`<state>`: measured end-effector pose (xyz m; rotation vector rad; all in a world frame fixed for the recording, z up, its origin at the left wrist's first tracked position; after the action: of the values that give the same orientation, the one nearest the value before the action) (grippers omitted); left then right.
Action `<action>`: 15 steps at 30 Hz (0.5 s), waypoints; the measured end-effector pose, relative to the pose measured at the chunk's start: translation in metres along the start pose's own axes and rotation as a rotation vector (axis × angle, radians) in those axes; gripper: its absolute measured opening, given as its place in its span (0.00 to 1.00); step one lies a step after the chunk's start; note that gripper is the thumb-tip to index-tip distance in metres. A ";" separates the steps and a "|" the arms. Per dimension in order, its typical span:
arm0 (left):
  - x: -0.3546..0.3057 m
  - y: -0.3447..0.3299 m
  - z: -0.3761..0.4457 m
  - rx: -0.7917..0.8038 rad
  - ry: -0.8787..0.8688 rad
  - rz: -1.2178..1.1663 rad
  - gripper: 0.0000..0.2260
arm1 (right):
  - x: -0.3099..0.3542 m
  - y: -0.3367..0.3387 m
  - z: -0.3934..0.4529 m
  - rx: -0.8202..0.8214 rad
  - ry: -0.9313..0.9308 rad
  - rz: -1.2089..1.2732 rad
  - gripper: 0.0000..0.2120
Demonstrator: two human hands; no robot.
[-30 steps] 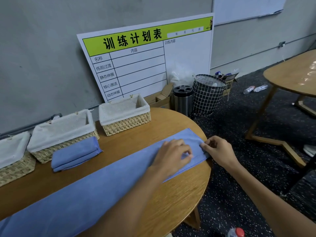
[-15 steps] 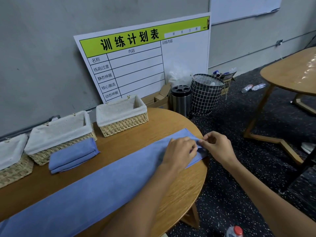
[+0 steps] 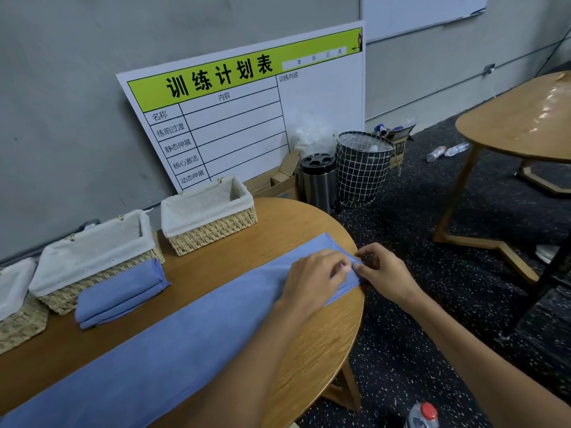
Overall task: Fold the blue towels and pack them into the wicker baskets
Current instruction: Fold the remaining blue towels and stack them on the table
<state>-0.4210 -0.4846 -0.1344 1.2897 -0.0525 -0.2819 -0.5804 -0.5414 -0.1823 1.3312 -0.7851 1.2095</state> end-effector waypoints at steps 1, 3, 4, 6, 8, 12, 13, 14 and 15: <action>0.004 -0.002 0.004 0.010 0.036 0.018 0.06 | -0.001 0.001 0.001 0.015 -0.017 0.020 0.09; 0.014 -0.010 0.011 0.095 0.074 0.096 0.08 | -0.001 0.003 0.002 0.036 -0.033 0.065 0.09; 0.019 -0.014 0.013 0.139 0.072 0.127 0.09 | -0.001 0.003 0.003 0.042 -0.043 0.109 0.09; 0.023 -0.016 0.013 0.177 0.053 0.134 0.10 | -0.002 0.003 0.004 0.047 -0.063 0.216 0.08; 0.024 -0.015 0.009 0.150 0.037 0.167 0.12 | -0.003 0.002 0.005 0.032 -0.069 0.283 0.07; 0.028 -0.017 -0.004 0.083 0.042 0.326 0.20 | -0.009 0.000 0.004 0.016 -0.084 0.345 0.07; 0.029 -0.018 -0.007 0.079 0.050 0.335 0.22 | -0.010 0.000 0.004 0.012 -0.087 0.350 0.06; 0.030 -0.018 -0.010 0.076 0.064 0.336 0.23 | -0.010 -0.001 0.004 0.006 -0.087 0.349 0.06; 0.031 -0.017 -0.012 0.066 0.081 0.330 0.24 | -0.010 -0.001 0.004 0.001 -0.087 0.345 0.06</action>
<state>-0.3915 -0.4846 -0.1581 1.3334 -0.2051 0.0553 -0.5814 -0.5469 -0.1912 1.2891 -1.1098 1.4260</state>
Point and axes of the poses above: each hand's wrist, its own z-axis towards the middle knuckle, its own y-axis out of the back of the hand, x = y × z, the point moved 4 cm from there along z, towards the middle knuckle, and after that the axes turned 15 degrees about z, right-handed, at the moved point
